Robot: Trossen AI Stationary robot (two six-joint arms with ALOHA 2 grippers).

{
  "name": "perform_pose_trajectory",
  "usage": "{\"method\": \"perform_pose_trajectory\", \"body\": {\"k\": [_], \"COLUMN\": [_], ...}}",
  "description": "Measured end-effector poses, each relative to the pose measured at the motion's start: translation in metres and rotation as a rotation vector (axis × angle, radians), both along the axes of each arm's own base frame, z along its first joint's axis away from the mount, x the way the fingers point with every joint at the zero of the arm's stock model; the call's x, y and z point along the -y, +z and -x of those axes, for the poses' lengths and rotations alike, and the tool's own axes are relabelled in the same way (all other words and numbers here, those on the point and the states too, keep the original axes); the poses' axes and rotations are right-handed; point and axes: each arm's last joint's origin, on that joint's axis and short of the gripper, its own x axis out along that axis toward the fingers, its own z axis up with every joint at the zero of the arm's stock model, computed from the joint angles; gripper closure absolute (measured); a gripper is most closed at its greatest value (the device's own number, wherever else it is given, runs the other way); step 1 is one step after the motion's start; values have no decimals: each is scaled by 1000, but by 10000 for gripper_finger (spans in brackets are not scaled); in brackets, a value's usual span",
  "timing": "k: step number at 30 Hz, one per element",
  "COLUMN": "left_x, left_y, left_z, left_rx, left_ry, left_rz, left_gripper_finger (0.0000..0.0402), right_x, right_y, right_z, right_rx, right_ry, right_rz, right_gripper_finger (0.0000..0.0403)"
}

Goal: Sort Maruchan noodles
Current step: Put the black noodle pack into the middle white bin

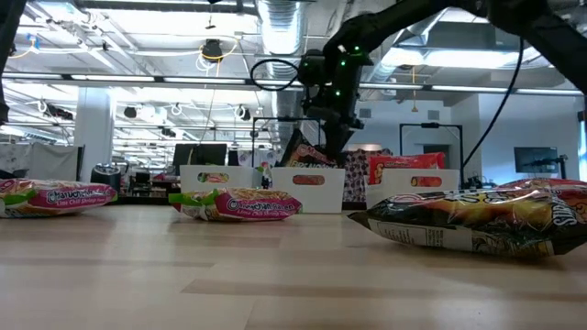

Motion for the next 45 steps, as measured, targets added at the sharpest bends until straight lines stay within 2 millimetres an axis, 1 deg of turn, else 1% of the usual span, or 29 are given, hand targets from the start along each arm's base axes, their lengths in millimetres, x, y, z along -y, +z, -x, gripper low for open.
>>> {"method": "perform_pose_trajectory", "body": {"k": [4, 7, 11, 15, 20, 28, 31, 35, 39, 45], "left_x": [0, 0, 0, 1, 1, 1, 1, 1, 1, 1], "left_y": [0, 0, -1, -1, -2, -2, -2, -2, -2, -3], "left_z": [0, 0, 0, 1, 1, 1, 1, 1, 1, 2], "left_rx": [0, 0, -5, -17, -20, -21, -21, -21, -21, -33], "left_ry": [0, -1, -1, -1, -10, -23, -24, -24, -25, -25], "left_rz": [1, 2, 4, 10, 2, -14, -14, -13, -13, -6], "left_gripper_finger": [281, 281, 281, 281, 281, 281, 281, 281, 281, 281], "right_x": [4, 5, 6, 9, 16, 21, 21, 21, 23, 24], "right_y": [-5, -5, 3, 11, 14, 17, 14, 2, -6, -3], "right_z": [-2, -4, -4, -1, -2, -6, -5, -3, 2, 4], "right_rx": [-29, -21, 8, 19, 48, 126, 118, 89, 57, 45], "right_ry": [-5, 19, 36, 14, -12, -61, -61, -65, -75, -55], "right_rz": [-17, -3, 32, 86, 139, 166, 161, 144, 124, 124], "right_gripper_finger": [371, 369, 363, 346, 330, 326, 326, 326, 326, 325]}}
